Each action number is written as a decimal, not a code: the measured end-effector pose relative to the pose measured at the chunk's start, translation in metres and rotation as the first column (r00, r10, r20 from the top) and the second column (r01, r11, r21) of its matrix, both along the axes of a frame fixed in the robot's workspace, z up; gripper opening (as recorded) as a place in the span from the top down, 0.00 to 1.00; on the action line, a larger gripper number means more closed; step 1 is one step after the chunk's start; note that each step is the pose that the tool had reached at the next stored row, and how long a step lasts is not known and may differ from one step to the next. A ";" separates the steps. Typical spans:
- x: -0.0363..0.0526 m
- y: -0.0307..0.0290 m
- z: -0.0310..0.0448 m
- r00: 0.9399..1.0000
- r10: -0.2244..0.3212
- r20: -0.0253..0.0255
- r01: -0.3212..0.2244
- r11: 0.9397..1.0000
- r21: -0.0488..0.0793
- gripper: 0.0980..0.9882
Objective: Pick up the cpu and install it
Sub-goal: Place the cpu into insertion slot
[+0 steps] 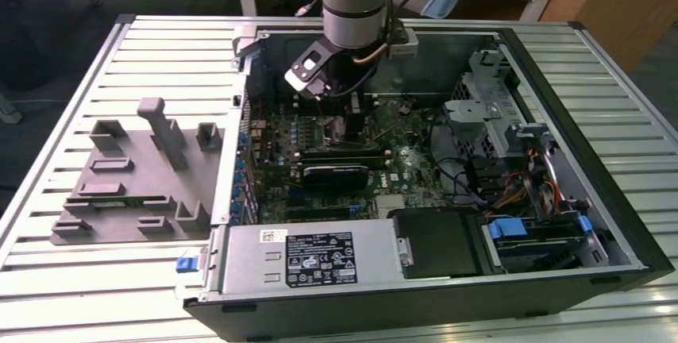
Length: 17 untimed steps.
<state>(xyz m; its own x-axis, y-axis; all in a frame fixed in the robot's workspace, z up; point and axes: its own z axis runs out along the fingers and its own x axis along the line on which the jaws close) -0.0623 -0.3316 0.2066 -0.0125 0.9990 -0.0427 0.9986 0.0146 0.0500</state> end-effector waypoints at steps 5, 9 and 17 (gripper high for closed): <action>-0.0005 0.0000 -0.0026 1.000 -0.019 0.000 0.019 1.000 0.000 0.50; -0.0007 -0.0001 -0.0030 1.000 -0.023 0.000 0.023 1.000 0.000 0.50; -0.0007 -0.0003 -0.0076 1.000 -0.023 0.000 0.023 1.000 0.017 0.50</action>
<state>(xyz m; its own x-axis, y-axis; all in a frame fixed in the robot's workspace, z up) -0.0631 -0.3320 0.1990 0.0105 0.9996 -0.0257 0.9987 -0.0092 0.0498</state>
